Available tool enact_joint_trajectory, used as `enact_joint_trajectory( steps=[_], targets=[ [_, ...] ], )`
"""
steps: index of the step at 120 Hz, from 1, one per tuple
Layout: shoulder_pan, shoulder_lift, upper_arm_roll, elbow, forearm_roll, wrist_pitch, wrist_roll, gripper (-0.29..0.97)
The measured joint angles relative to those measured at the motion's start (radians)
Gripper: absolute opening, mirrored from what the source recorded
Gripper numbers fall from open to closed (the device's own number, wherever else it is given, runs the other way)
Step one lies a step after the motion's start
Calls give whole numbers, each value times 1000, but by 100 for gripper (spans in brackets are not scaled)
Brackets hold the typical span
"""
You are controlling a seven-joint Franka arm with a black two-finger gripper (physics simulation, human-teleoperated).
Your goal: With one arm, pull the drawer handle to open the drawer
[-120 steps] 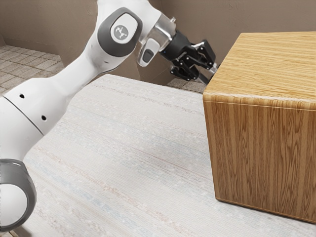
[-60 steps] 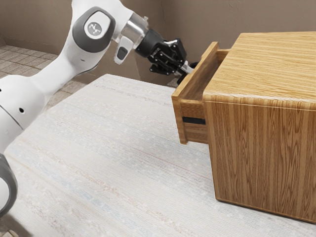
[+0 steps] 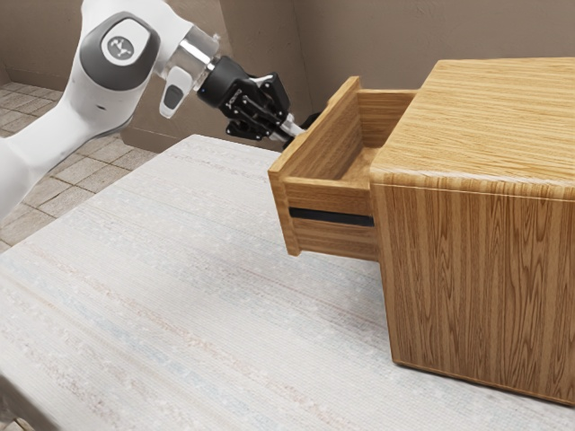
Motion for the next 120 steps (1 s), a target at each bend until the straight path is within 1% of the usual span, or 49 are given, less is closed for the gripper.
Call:
enact_joint_trajectory(
  steps=[18,37,60,100,120],
  targets=[
    [51,-5,-6,-18,-4,-17,0,-3],
    [114,-5,-37,-20,-2,-34,0,-4],
    [165,0,-60,-20,-1,-47,0,-4],
    [196,5,-64,-19,2,-58,0,-3],
    [196,5,-65,-19,7,-62,0,7]
  ],
)
